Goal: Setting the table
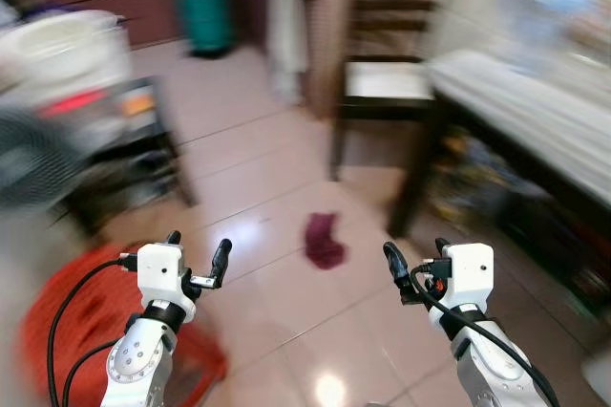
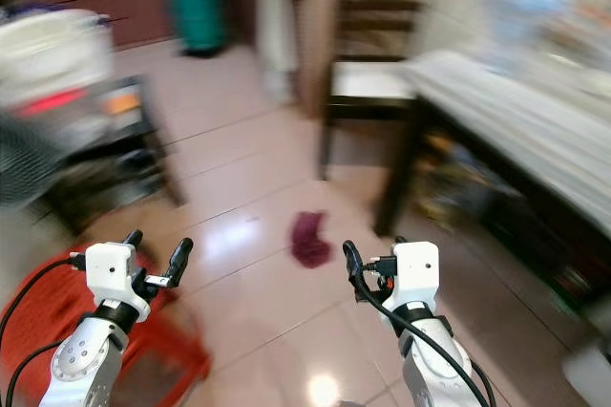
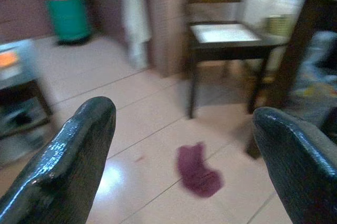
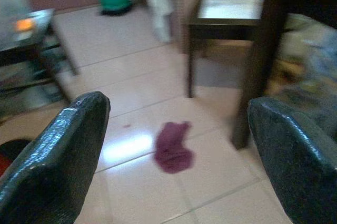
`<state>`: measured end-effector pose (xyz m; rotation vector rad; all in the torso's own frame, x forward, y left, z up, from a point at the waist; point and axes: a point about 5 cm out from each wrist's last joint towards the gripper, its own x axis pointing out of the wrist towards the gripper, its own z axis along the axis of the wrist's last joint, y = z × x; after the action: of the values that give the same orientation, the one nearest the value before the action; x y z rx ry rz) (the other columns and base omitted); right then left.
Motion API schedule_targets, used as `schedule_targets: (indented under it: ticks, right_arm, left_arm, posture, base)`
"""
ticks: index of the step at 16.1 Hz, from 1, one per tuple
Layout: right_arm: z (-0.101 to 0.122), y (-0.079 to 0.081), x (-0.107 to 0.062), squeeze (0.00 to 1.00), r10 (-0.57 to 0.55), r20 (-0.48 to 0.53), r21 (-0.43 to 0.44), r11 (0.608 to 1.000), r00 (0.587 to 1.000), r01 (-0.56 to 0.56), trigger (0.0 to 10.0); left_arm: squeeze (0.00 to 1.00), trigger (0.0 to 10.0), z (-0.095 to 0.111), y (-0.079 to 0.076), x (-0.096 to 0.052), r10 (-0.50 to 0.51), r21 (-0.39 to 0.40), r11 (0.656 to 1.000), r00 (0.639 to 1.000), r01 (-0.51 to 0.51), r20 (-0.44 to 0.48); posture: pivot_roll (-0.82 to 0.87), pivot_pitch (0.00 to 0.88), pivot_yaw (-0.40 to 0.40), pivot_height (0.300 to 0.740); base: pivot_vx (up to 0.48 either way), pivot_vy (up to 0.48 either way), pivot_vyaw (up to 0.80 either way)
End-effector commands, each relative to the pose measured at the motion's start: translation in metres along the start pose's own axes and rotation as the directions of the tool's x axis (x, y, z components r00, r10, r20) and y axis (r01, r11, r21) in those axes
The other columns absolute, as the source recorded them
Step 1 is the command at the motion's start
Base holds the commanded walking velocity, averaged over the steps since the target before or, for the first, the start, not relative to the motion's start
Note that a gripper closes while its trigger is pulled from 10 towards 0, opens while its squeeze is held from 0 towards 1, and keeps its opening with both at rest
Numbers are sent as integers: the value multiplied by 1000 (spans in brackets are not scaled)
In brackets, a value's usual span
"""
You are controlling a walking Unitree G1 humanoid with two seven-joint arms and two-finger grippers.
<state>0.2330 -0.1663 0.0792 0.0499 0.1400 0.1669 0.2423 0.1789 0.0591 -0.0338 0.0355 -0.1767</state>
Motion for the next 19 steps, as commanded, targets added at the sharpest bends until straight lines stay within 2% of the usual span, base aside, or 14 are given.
schedule_targets:
  ticks: [1,8,13,16,19]
  right_arm:
    - [2,-7,-1,0,-28,4,-9,1000,1000,28,10000]
    - [3,-5,0,0,-23,7,-6,1000,1000,23,10000]
    - [5,-4,2,0,-11,12,-14,1000,1000,11,10000]
    - [6,-4,4,0,-4,15,-15,1000,1000,4,10000]
    - [7,-3,6,0,-4,23,-12,1000,1000,4,10000]
  left_arm:
    - [0,10000,2,-8,3,-38,-3,999,999,38,11]
    - [0,10000,2,-10,2,-43,3,999,999,43,7]
    - [0,10000,2,-10,2,-28,2,1000,1000,28,8]
    - [0,10000,2,-8,1,-2,2,1000,1000,2,6]
    - [0,10000,4,-5,2,21,21,1000,1000,-21,10]
  posture:
    - [-215,71,44,740]
    - [-208,77,40,740]
    - [-201,70,26,740]
    - [-194,66,25,740]
    - [-190,63,28,740]
  base:
    - [341,0,-800]
    - [327,0,-800]
    - [64,0,-800]
    - [0,0,-471]
    - [0,0,0]
